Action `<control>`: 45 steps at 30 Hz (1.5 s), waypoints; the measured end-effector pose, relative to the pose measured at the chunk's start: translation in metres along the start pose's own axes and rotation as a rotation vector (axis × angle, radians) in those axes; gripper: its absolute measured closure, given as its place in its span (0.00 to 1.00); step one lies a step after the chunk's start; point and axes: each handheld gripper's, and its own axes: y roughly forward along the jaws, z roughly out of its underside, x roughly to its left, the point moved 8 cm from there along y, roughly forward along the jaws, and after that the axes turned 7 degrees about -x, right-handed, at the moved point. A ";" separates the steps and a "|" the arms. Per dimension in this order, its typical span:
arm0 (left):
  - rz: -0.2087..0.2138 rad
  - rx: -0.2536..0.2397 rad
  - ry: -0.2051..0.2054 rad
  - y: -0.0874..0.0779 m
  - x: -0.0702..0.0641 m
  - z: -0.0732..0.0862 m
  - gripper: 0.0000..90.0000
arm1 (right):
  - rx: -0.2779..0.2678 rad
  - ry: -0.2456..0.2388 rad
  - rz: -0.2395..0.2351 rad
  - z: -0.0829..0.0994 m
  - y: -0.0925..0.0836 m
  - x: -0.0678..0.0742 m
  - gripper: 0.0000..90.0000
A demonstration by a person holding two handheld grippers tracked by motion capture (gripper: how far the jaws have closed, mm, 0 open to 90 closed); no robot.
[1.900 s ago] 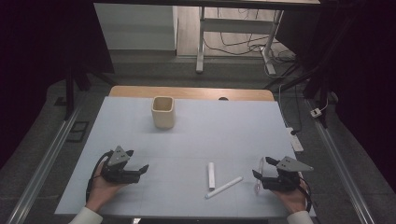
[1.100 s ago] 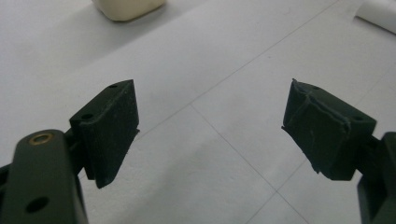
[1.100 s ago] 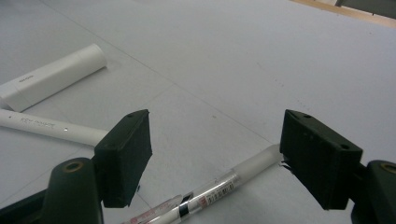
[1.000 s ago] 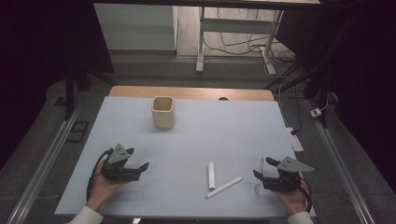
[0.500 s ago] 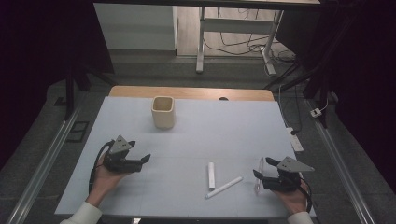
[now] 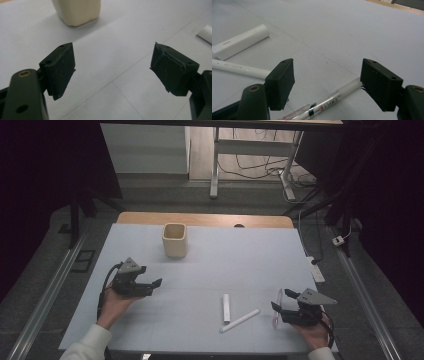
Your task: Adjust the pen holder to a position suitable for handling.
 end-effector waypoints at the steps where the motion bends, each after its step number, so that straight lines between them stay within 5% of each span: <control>1: 0.000 0.000 0.000 0.000 0.000 0.000 0.23 | 0.000 0.000 0.000 0.000 0.000 0.000 0.30; 16: -0.019 0.016 0.025 0.012 0.012 -0.028 0.24 | 0.003 0.001 0.010 0.002 -0.001 -0.002 0.31; 45: -0.049 0.048 -0.018 0.037 0.038 -0.049 0.27 | 0.026 -0.005 0.003 0.004 0.001 -0.001 0.31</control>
